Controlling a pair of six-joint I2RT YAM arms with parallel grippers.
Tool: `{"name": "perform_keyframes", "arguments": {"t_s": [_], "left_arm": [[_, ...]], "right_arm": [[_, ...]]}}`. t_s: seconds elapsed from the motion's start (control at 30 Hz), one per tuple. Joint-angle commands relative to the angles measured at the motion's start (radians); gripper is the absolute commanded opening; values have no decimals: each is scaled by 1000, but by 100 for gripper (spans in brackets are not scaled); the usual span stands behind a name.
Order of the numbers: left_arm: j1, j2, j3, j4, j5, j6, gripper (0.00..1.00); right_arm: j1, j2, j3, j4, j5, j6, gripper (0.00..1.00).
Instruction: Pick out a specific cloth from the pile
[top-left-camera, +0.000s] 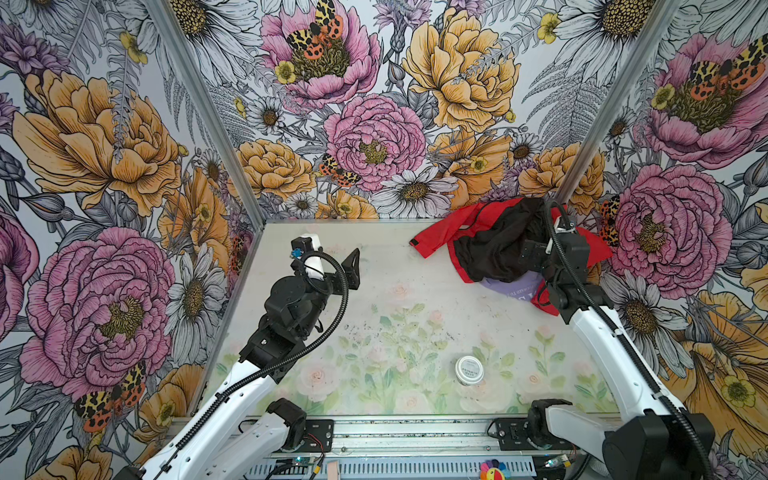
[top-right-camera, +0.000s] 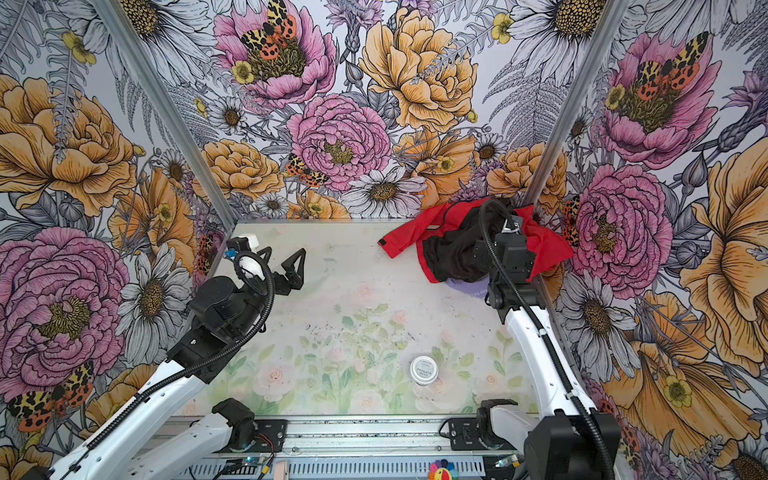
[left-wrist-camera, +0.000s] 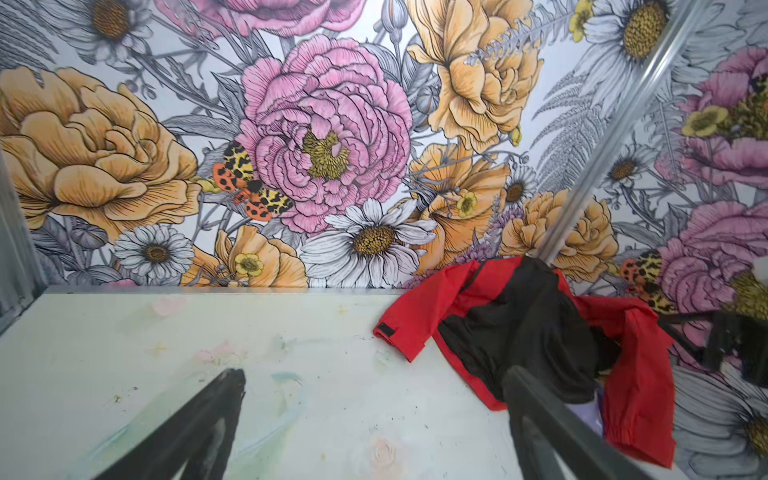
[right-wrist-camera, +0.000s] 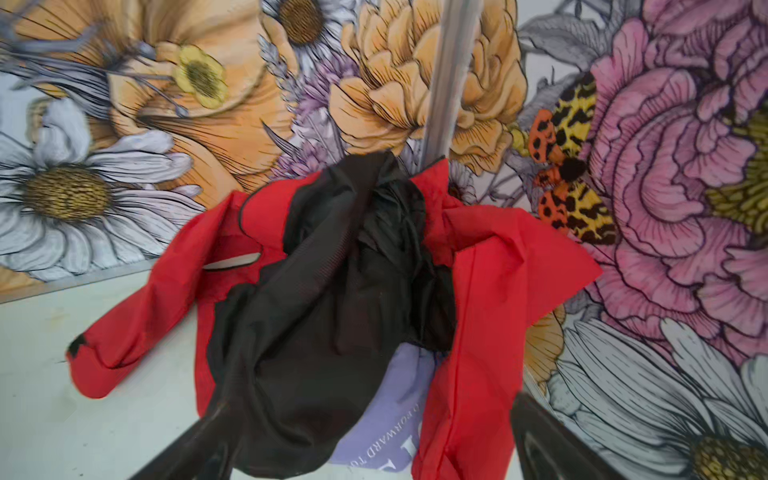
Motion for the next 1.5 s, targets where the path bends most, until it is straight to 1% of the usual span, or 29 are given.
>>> {"name": "perform_keyframes", "arguments": {"t_s": [0.0,0.07,0.17,0.27,0.37,0.5,0.57,0.67,0.77,0.83,0.87,0.9,1.07,1.17,1.23,1.37,1.47], "left_arm": [[-8,19,-1,-65,130,73,99],[-8,32,-2,-46,150,108,99],[-7,47,-8,-17,169,136,99],[-3,54,-38,17,193,132,99],[17,49,-56,38,245,92,99],[29,42,-70,39,264,88,99],[43,40,-74,39,273,82,99],[68,44,-73,40,290,62,99],[91,48,-73,41,306,42,99],[96,48,-74,41,307,41,99],[98,46,-75,40,305,41,99],[98,46,-75,41,304,40,99],[99,46,-77,41,304,40,99],[101,45,-77,41,301,41,99],[104,42,-78,41,300,42,99],[106,37,-80,42,294,43,99],[106,36,-81,41,294,41,99]], "right_arm": [[-75,56,57,-81,-17,71,99],[-124,101,74,-79,-70,100,100],[-224,170,97,-76,-210,172,100],[-272,254,142,-61,-288,170,99],[-284,337,206,-61,-315,156,100],[-293,437,268,-63,-284,171,92],[-293,476,285,-63,-265,172,82],[-293,529,294,-64,-231,172,61],[-290,550,288,-62,-201,169,35],[-289,559,290,-61,-196,163,13],[-287,559,293,-62,-197,161,4],[-284,555,297,-62,-198,162,0],[-246,485,332,-61,-252,172,0],[-188,424,372,-60,-259,163,0],[-148,405,410,-64,-284,148,0],[-68,422,471,-65,-292,110,0],[-19,477,508,-74,-290,83,0]]}}
